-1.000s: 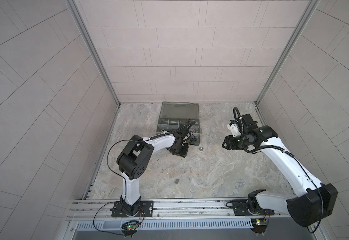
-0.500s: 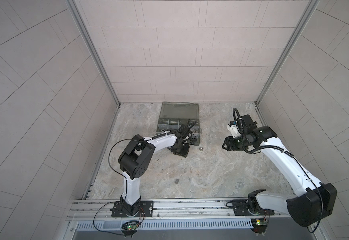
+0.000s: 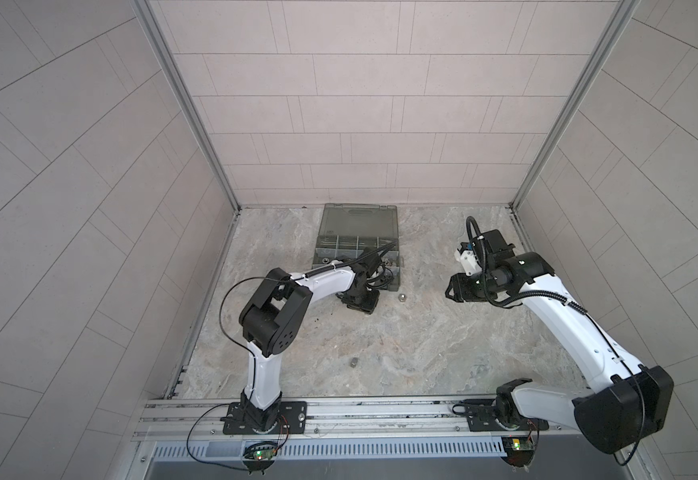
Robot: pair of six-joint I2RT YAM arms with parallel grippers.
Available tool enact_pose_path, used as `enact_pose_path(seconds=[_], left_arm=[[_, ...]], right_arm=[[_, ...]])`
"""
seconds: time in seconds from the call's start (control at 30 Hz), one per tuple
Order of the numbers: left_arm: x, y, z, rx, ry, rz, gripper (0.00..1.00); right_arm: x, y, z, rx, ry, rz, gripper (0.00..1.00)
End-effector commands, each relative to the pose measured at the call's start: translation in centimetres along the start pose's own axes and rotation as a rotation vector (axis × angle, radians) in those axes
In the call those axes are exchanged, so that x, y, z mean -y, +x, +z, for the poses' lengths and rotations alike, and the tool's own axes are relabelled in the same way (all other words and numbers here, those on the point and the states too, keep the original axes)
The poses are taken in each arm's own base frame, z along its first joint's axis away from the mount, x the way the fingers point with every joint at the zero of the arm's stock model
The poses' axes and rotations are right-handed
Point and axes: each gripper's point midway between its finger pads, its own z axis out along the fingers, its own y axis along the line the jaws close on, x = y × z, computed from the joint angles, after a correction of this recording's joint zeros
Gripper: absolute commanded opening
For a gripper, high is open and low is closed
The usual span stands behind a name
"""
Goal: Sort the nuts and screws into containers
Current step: 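Close the left gripper on the silver hex nut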
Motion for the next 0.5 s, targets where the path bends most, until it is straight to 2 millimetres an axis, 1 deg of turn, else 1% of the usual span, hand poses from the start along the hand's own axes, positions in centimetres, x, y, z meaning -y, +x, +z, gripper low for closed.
enact_pose_path(seconds=[0.0, 0.17, 0.37, 0.47], left_arm=[[-1.47, 2.03, 1.65, -0.099, -0.072, -0.007, 0.37], [-1.90, 2.19, 1.74, -0.110, -0.095, -0.006, 0.36], [-1.74, 1.98, 1.21, -0.103, -0.097, -0.001, 0.31], [-1.66, 1.86, 0.88, -0.104, -0.097, 0.001, 0.31]], right_arm=[[0.70, 0.54, -0.08, -0.019, 0.030, -0.008, 0.53], [0.96, 0.56, -0.15, -0.020, 0.037, -0.007, 0.52], [1.04, 0.32, -0.11, -0.020, 0.038, -0.007, 0.52], [1.04, 0.12, -0.16, -0.018, 0.040, -0.007, 0.52]])
